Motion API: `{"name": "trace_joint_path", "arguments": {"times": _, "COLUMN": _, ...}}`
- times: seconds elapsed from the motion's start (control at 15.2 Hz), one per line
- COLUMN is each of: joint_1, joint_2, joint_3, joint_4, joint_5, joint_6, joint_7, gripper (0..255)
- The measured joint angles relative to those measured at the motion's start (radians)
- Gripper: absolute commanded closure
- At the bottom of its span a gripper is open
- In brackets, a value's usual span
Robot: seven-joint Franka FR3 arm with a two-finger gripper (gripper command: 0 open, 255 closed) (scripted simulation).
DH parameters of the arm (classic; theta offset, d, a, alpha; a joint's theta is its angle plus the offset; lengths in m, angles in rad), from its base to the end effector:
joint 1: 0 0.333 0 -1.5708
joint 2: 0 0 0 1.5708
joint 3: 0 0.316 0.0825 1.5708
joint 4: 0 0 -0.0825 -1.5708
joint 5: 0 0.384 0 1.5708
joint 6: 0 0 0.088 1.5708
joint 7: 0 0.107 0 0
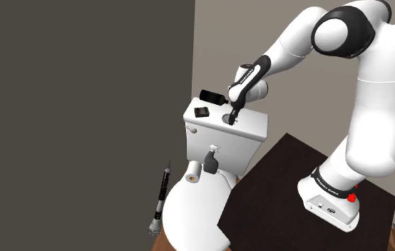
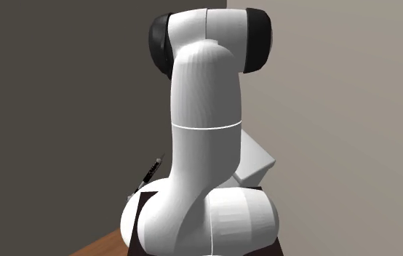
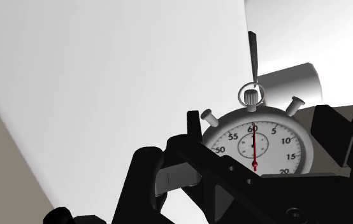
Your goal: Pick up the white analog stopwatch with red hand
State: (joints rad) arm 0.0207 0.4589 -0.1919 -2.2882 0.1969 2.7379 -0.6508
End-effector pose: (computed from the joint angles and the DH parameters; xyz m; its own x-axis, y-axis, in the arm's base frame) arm 0.5159 -0.1020 0.1540 0.9499 0.3127 0.0011 0.3127 -0.9498 0.0091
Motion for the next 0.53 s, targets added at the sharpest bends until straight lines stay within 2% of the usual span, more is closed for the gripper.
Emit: {"name": "trace_joint_path", "arguments": {"times": 0.53, "joint_1": 0.027, "joint_2": -0.1, "joint_3": -0.036, "joint_4": -0.019, "joint_5": -0.042, "joint_6": -0.081, "joint_7": 0.03, "gripper": 255}}
